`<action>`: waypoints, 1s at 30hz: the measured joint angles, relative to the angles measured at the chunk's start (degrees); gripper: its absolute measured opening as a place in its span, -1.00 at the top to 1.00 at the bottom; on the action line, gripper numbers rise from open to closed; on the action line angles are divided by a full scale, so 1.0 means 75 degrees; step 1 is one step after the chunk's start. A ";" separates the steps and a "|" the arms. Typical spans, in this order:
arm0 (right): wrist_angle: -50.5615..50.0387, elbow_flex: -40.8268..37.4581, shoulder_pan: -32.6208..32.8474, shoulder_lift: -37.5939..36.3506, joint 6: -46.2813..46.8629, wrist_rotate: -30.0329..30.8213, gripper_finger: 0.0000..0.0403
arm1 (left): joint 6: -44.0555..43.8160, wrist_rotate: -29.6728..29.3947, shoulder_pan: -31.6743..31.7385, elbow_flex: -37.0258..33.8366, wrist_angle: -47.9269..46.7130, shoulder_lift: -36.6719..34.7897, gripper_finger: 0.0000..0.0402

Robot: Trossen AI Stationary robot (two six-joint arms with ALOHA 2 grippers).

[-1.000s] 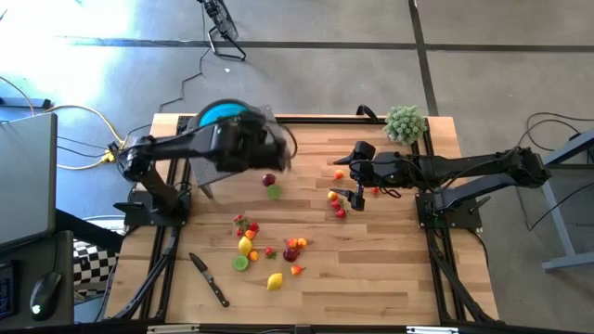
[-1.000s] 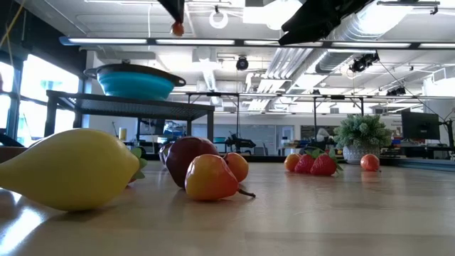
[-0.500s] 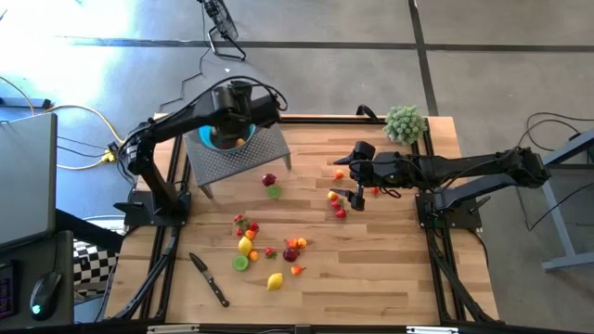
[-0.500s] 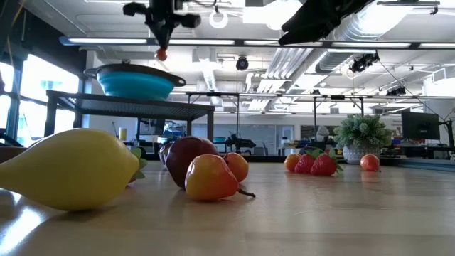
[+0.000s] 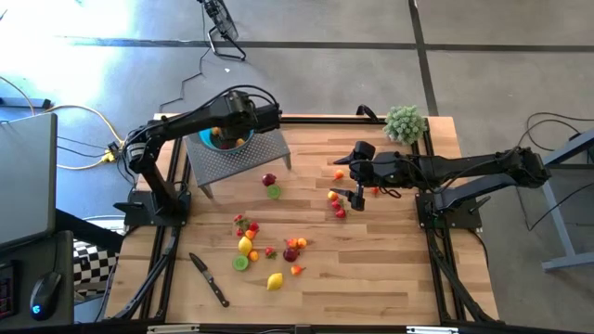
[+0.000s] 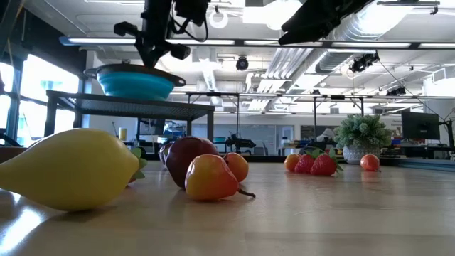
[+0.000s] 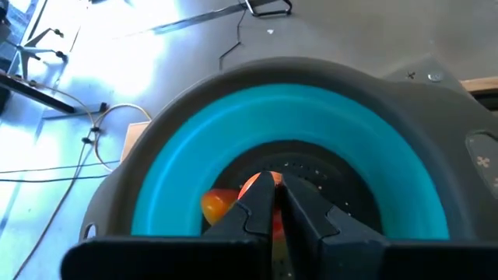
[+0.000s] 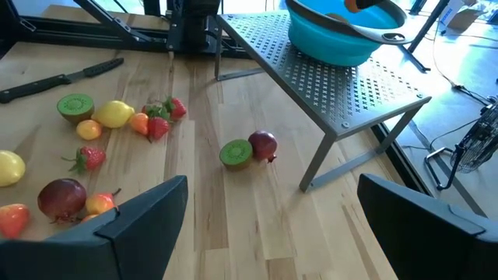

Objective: Pick & Place Fruit
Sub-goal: Put the orange pear into the blue strainer bowl on the shelf

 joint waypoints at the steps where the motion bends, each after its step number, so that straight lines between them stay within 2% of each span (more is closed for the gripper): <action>1: 0.0007 0.0000 0.0000 0.0000 0.0000 0.0000 -0.83 | 0.0048 0.0003 0.0003 0.0000 -0.0005 0.0000 0.93; 8: 0.0010 0.0000 0.0000 0.0000 0.0000 0.0000 -0.83 | 0.0156 -0.0006 0.0003 0.0000 0.0008 0.0000 0.86; 16: 0.0009 0.0000 0.0000 0.0000 0.0000 0.0000 -0.83 | 0.0156 0.0015 0.0003 0.0000 0.0073 0.0000 0.64; 20: 0.0009 0.0000 0.0000 0.0000 0.0000 0.0000 -0.83 | 0.0164 0.0031 0.0003 0.0000 0.0082 0.0000 0.60; 24: 0.0009 0.0000 0.0000 0.0000 0.0000 0.0002 -0.83 | 0.0314 0.0238 0.0003 0.0000 0.0130 0.0000 0.65; 30: 0.0009 0.0000 0.0000 0.0000 0.0000 0.0000 -0.83 | 0.0778 0.0581 -0.0012 0.0003 0.0450 -0.0079 0.91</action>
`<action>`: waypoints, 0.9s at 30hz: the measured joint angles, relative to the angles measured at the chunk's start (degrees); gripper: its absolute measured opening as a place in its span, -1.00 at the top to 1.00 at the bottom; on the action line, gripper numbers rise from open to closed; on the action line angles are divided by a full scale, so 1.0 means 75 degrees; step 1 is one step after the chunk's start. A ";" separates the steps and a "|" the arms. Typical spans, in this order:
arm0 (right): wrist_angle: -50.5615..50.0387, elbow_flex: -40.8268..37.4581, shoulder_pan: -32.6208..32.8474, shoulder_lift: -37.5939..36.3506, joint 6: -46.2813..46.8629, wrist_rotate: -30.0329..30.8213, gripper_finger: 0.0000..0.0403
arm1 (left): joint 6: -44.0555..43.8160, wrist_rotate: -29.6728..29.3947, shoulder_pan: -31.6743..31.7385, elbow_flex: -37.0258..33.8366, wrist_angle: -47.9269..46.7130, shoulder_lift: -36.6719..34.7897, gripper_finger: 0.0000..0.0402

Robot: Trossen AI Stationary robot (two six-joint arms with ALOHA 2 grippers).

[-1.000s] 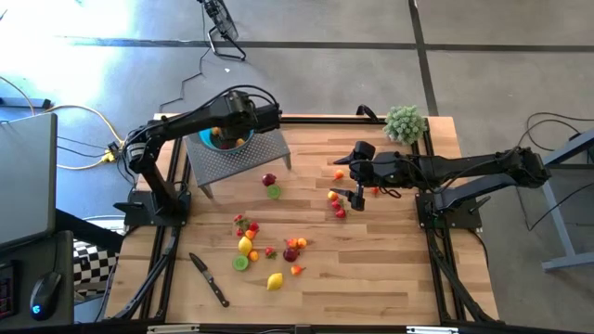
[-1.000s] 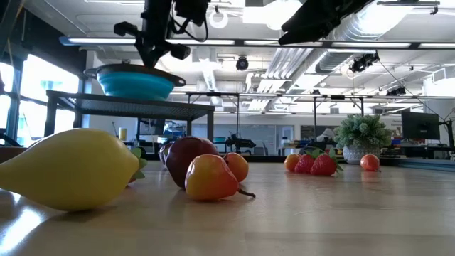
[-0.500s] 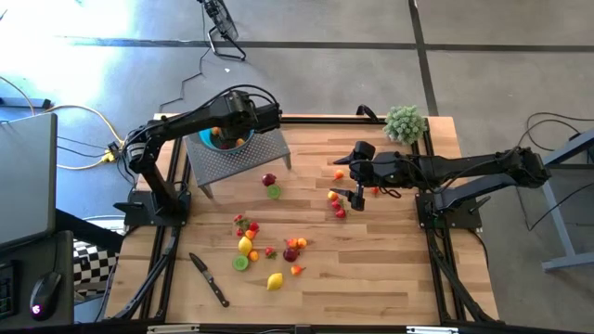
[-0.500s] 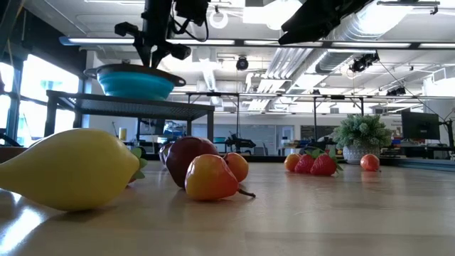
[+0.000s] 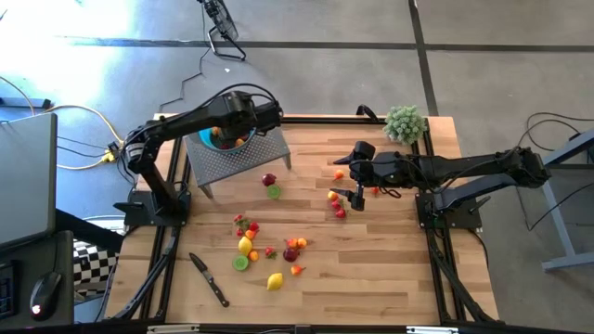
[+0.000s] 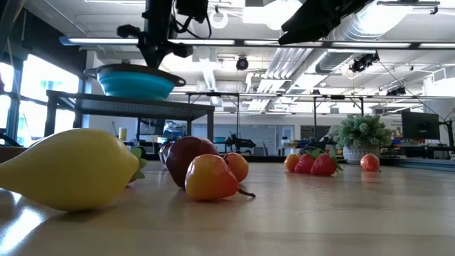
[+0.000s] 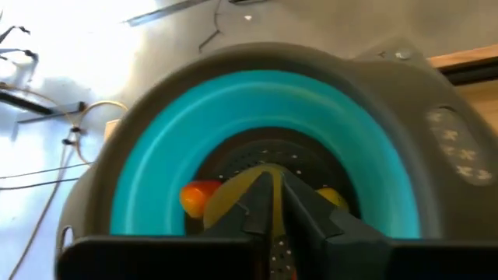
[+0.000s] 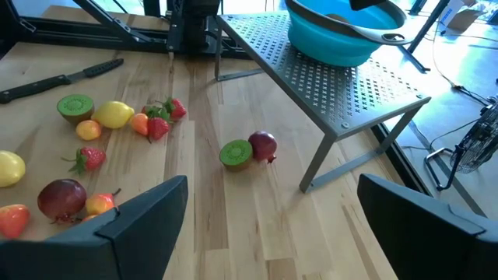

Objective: Pick & Place Fruit
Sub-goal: Put the orange pear into the blue strainer bowl on the shelf

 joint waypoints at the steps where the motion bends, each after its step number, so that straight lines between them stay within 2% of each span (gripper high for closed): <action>1: -0.0001 0.0000 0.0000 0.0000 0.0000 0.0000 -0.83 | 0.0064 0.0037 -0.0016 0.0000 0.0089 -0.0023 0.96; 8: -0.0002 0.0000 0.0002 0.0000 0.0000 0.0011 -0.83 | 0.1389 0.0515 -0.0120 0.0006 0.1344 -0.0134 0.95; 15: -0.0003 0.0000 0.0000 0.0000 0.0000 0.0012 -0.83 | 0.3517 0.2575 -0.0142 0.0006 0.3565 -0.0125 0.95; 21: -0.0006 0.0000 0.0000 0.0000 0.0000 0.0000 -0.83 | 0.4618 0.4642 -0.0142 0.0006 0.5328 -0.0125 0.95; 24: -0.0006 0.0000 0.0000 0.0000 0.0000 0.0003 -0.83 | 0.4814 0.5116 -0.0145 0.0006 0.5834 -0.0125 0.95; 27: -0.0006 0.0000 0.0000 0.0000 0.0000 0.0000 -0.83 | 0.4707 0.5163 -0.0142 0.0006 0.6096 -0.0125 0.95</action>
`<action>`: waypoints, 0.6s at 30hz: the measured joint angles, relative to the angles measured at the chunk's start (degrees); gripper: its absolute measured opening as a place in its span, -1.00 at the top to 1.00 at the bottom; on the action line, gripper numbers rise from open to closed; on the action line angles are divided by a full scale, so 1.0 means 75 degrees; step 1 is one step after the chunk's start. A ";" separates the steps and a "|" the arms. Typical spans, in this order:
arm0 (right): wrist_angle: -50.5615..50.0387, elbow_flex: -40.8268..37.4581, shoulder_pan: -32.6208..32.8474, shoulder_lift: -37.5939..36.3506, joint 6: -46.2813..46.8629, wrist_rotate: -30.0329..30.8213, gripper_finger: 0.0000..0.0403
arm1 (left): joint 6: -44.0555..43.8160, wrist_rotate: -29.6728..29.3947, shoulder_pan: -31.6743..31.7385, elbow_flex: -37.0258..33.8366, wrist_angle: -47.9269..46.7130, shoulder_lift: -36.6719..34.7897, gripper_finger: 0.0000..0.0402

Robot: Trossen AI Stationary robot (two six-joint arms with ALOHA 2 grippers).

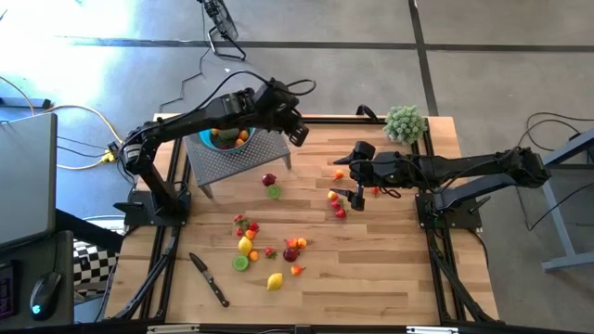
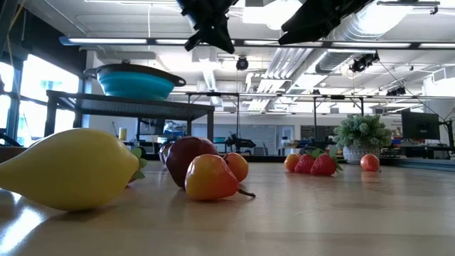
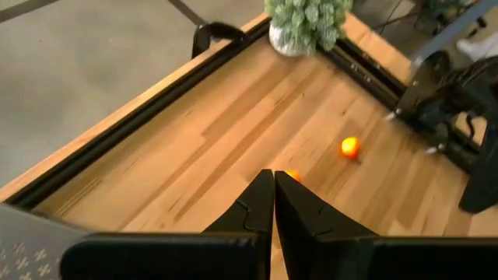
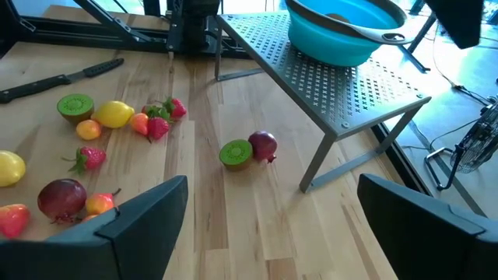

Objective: Pick & Place Fruit
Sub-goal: Put the orange pear into the blue strainer bowl on the shelf

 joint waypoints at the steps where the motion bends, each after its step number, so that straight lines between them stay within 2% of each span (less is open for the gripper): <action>1: 0.0000 0.0000 0.0000 0.0000 0.0000 0.0000 -0.83 | -0.0050 0.0000 0.0000 0.0000 0.0066 0.0000 0.95; 10: -0.0001 0.0000 0.0000 0.0000 0.0000 0.0000 -0.83 | -0.0104 -0.0010 0.0006 0.0000 0.0119 0.0003 0.95; 15: 0.0000 0.0000 0.0000 0.0000 0.0000 -0.0003 -0.83 | -0.0030 -0.0463 0.0003 0.0000 0.0196 0.0003 0.95; 18: 0.0000 0.0000 0.0000 0.0000 0.0000 0.0000 -0.83 | 0.0457 -0.0583 0.0006 0.0000 0.0052 0.0006 0.95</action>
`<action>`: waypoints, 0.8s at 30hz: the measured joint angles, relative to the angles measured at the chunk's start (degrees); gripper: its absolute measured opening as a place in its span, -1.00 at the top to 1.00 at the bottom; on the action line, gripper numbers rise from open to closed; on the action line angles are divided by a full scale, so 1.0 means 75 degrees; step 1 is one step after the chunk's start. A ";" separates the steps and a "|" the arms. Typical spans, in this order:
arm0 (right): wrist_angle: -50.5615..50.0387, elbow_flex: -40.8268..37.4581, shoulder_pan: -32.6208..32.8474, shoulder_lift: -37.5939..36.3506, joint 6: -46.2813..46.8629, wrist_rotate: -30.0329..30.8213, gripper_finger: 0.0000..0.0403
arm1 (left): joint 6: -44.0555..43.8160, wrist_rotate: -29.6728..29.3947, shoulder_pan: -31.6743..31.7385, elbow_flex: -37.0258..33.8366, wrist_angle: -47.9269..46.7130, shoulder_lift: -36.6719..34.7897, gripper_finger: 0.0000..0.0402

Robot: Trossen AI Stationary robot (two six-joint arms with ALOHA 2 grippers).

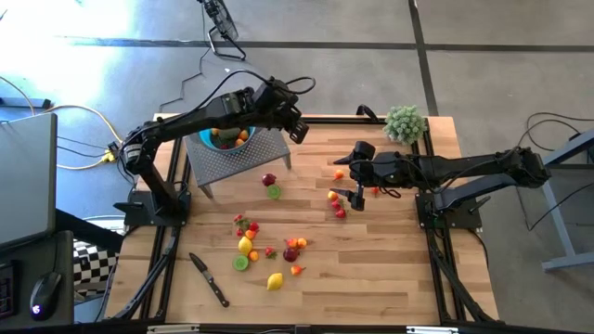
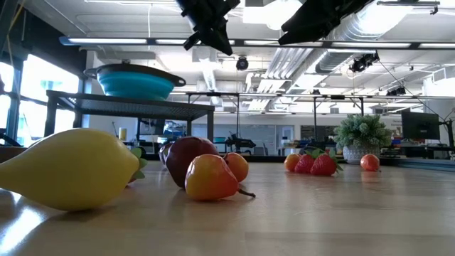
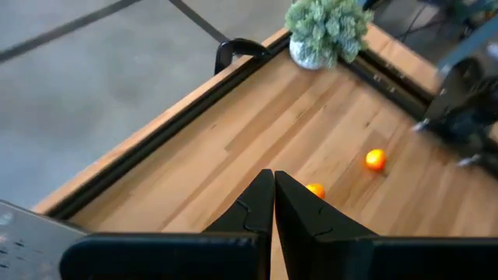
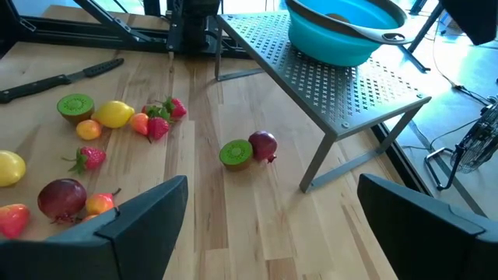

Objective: Pick & Place Fruit
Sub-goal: Put the orange pear into the blue strainer bowl on the shelf

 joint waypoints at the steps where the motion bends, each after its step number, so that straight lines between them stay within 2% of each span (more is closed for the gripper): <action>1: -0.0003 0.0000 0.0000 0.0000 0.0000 0.0000 -0.83 | 0.0120 0.0000 -0.0003 0.0000 -0.0059 0.0000 0.95; 7: -0.0001 0.0000 0.0000 0.0000 0.0000 0.0000 -0.83 | 0.0409 -0.0198 -0.0145 0.0000 -0.0038 0.0003 0.95; 13: -0.0001 0.0000 0.0002 0.0000 0.0038 0.0005 -0.83 | 0.1067 -0.1721 -0.1004 0.0000 0.0163 0.0003 0.95; 16: -0.0001 0.0000 0.0000 0.0000 0.0036 0.0017 -0.83 | 0.1120 -0.2123 -0.1346 0.0000 0.0190 0.0003 0.95; 24: 0.0000 0.0000 0.0000 0.0000 -0.0023 0.0020 -0.83 | 0.1363 -0.1944 -0.1682 0.0000 0.0199 0.0005 0.95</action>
